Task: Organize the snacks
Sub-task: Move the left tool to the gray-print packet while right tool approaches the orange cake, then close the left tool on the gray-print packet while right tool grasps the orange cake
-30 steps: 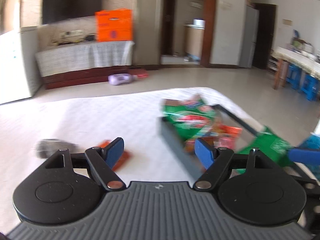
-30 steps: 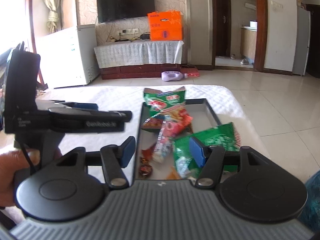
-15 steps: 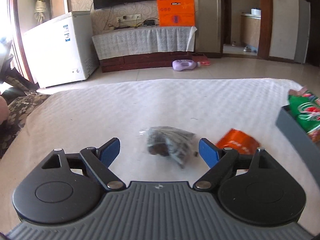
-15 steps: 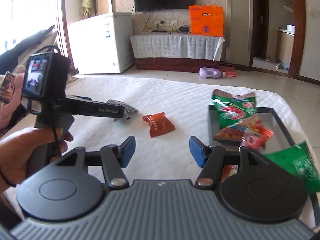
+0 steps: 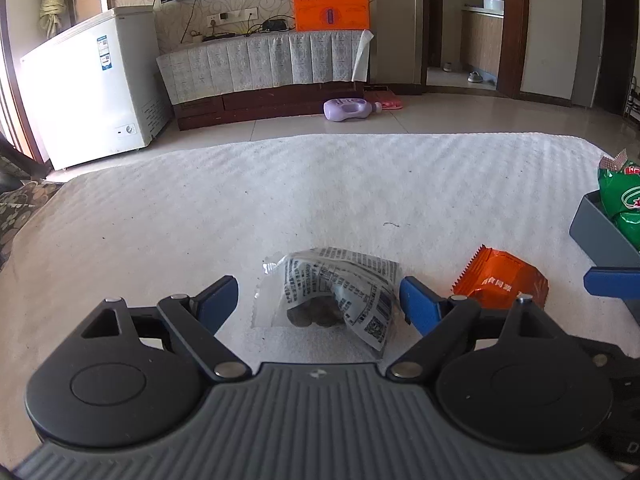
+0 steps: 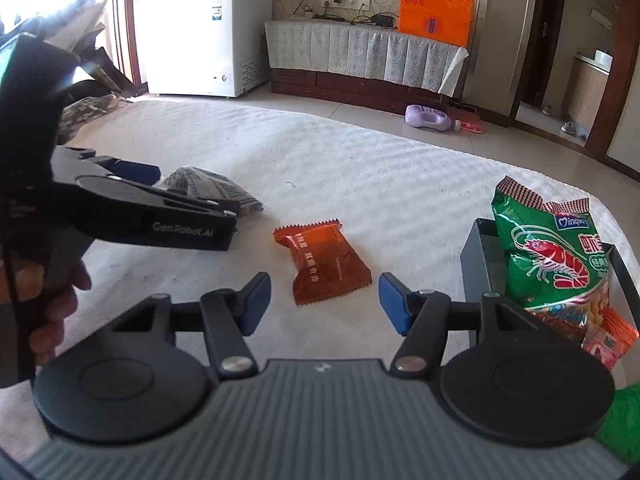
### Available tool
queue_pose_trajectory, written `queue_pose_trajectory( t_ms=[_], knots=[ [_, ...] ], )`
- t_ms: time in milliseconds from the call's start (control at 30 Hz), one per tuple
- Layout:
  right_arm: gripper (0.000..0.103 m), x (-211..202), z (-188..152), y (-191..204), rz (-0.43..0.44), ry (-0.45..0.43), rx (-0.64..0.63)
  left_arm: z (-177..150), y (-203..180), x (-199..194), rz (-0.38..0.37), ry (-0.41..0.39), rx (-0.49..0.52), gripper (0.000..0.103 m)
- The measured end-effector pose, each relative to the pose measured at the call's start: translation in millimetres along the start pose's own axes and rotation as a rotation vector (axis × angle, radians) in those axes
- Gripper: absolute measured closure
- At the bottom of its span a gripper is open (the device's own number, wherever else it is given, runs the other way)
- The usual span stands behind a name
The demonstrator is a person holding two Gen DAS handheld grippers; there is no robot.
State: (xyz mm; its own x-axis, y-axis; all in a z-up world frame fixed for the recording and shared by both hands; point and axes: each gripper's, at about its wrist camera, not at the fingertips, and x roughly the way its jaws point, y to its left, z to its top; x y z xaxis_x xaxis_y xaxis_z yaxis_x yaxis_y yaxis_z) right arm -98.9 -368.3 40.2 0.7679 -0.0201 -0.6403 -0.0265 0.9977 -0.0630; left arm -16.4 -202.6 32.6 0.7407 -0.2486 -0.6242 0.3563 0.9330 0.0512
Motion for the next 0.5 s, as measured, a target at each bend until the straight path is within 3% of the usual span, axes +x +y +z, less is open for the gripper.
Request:
queue_pose_trajectory(
  t_ms=[367, 433, 467, 500],
  knots=[
    [0.041, 43, 13, 1, 0.027, 0.027, -0.036, 3, 4, 25, -0.027, 0.03, -0.051, 0.013],
    [0.042, 45, 15, -2, 0.052, 0.036, -0.013, 3, 6, 25, -0.048, 0.027, -0.065, 0.021],
    [0.051, 46, 15, -5, 0.067, 0.043, 0.006, 3, 5, 25, -0.048, 0.02, -0.065, 0.025],
    [0.051, 46, 16, -7, 0.074, 0.05, 0.019, 3, 5, 24, -0.048, 0.013, -0.061, 0.034]
  ],
)
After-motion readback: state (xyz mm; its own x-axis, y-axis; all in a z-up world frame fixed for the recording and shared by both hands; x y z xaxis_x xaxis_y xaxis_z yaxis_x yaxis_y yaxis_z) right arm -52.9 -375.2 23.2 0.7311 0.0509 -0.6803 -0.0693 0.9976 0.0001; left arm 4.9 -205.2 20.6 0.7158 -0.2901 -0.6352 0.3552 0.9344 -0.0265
